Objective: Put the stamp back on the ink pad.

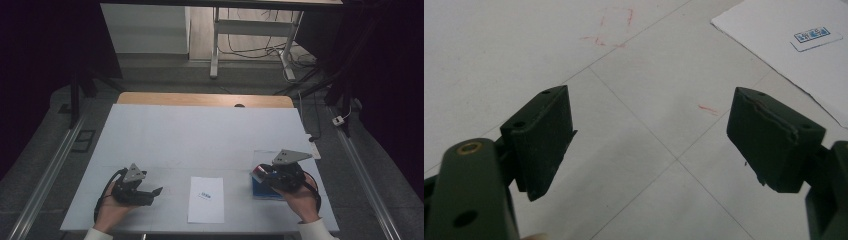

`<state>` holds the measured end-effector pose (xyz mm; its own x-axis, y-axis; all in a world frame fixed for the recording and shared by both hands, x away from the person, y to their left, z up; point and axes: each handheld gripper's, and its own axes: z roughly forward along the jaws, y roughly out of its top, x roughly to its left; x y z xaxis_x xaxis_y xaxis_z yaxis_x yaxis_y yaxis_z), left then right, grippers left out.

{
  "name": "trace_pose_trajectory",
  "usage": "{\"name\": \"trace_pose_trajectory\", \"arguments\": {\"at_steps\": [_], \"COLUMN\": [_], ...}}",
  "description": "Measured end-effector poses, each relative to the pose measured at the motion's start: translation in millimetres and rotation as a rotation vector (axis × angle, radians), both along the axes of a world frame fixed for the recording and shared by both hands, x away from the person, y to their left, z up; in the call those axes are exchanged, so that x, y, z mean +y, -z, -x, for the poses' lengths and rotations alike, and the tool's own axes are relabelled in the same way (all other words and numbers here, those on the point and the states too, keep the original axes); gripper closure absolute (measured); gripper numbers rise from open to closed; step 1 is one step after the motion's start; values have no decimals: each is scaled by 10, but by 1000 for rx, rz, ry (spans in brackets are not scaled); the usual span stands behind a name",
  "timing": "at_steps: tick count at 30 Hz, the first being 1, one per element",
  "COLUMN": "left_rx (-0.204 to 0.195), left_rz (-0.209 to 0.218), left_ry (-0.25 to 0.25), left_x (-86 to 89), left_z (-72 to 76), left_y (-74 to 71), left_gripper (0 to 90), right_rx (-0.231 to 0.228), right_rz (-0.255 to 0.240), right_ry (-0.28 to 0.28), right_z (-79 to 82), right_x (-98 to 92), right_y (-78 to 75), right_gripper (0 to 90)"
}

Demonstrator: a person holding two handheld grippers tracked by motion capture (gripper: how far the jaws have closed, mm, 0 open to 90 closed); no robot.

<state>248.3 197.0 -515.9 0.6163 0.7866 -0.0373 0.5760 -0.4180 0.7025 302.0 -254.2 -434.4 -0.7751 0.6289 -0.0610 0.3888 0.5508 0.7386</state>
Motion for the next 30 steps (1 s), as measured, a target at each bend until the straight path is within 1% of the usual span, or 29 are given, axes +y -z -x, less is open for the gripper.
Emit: {"name": "trace_pose_trajectory", "arguments": {"at_steps": [5, 10, 12, 13, 22, 23, 30], "left_rx": [0, 0, 1, 1, 0, 1, 2], "left_rz": [0, 2, 1, 1, 0, -1, -2], "left_ry": [-1, -2, 0, 0, 0, 1, 3], "left_x": [3, 7, 6, 6, 4, 4, 2], "left_z": [1, 1, 2, 2, 0, -1, 0], "left_y": [-2, -2, -2, -2, 1, 1, 3], "left_gripper": [189, 189, 189, 189, 189, 189, 189], "right_rx": [3, 7, 5, 9, 48, 47, 65], "right_rz": [-1, -6, 6, 3, 63, 69, 118], "right_ry": [29, 42, 45, 47, 78, 81, 74], "right_z": [-4, -6, -6, -5, -44, -51, -86], "right_x": [-130, -196, -215, -222, -332, -338, -319], "right_y": [5, 5, 7, 15, 106, 121, 209], "right_gripper": [699, 699, 699, 699, 699, 699, 699]}}
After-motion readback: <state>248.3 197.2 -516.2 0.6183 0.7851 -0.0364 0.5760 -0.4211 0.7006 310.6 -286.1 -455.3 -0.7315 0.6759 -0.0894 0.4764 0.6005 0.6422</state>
